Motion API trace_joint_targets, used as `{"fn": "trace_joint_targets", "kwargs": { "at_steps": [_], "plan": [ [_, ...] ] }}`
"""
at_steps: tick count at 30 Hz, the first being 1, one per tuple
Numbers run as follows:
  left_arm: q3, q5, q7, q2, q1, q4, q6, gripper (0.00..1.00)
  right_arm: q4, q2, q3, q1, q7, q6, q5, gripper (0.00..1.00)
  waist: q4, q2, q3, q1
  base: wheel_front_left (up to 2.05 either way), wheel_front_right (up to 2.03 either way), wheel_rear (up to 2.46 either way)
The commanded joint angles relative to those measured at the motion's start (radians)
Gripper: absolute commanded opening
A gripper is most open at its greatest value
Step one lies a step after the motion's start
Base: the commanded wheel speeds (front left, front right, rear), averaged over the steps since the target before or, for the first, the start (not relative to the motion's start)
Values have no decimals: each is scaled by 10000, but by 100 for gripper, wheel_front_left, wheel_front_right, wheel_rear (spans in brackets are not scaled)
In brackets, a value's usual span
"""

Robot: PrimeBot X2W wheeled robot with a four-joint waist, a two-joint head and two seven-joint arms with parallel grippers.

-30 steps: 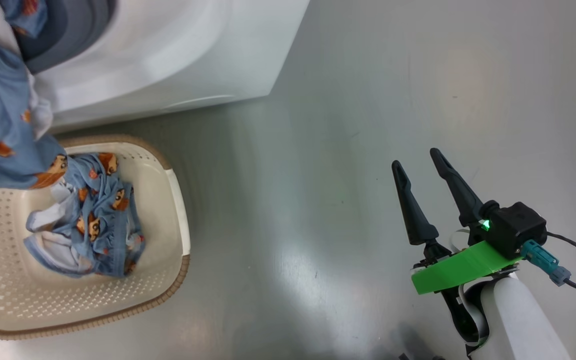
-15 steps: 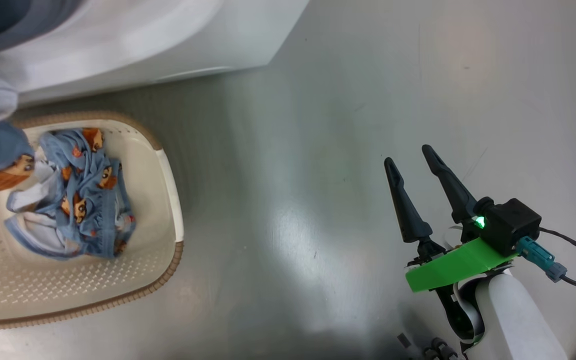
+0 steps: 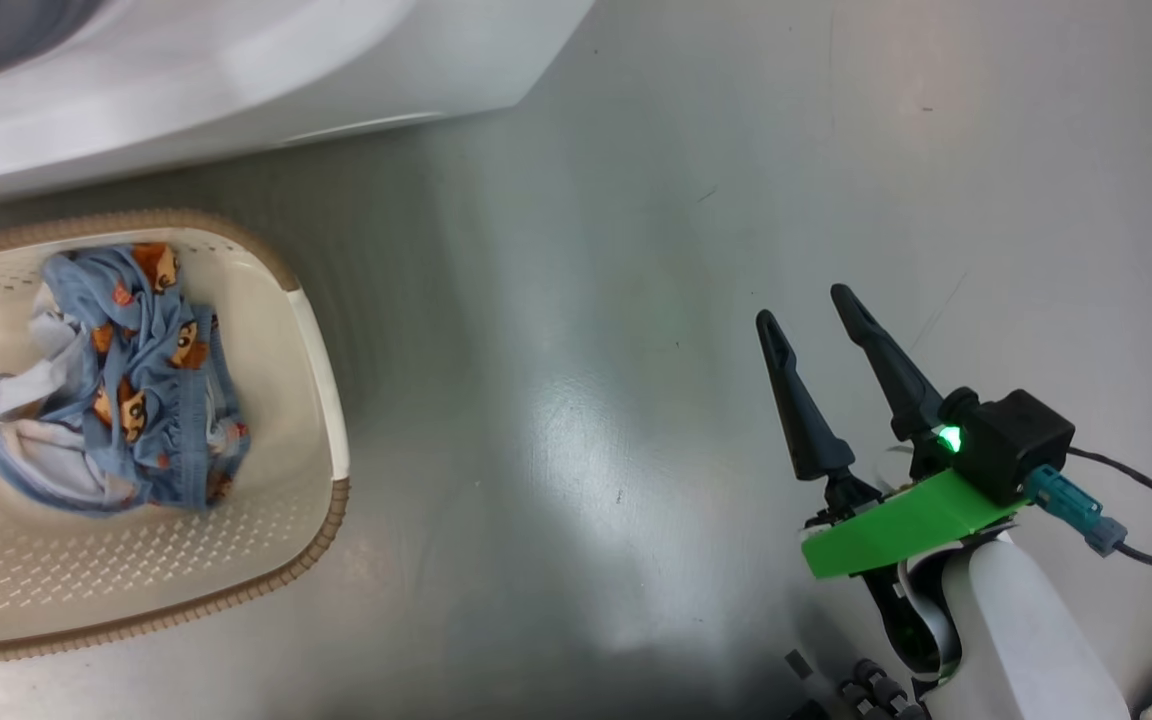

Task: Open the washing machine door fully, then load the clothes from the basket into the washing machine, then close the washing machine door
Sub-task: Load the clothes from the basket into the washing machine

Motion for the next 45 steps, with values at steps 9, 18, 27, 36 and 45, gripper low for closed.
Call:
{"fn": "trace_joint_targets", "kwargs": {
  "at_steps": [9, 18, 27, 36, 45],
  "plan": [
    [626, 292, -48, -87, 879, 172, -92, 100, -53, 28, -11, 69, -48, 16, -34, 100, 336, -1, -496, -1, 0, 0, 0],
    [821, 363, -48, -496, 1572, 67, -123, 100, 86, 28, -106, 49, -48, 16, -132, 100, 760, -1, -1051, -1, 0, 0, 0],
    [917, 499, -49, -778, 2506, -503, -127, 100, 304, 28, -200, 73, -48, 16, -144, 100, 1017, -1, -1591, -1, 0, 0, 0],
    [1171, 617, -49, -1144, 3939, -1574, -127, 100, 432, 28, -261, 192, -48, 16, -171, 100, 1290, -1, -2108, -1, 0, 0, 0],
    [1700, 994, -49, -1404, 5650, -2767, -128, 100, 507, 28, -337, 257, -48, 16, -173, 100, 1326, -1, -2524, -1, 0, 0, 0]
  ]
}}
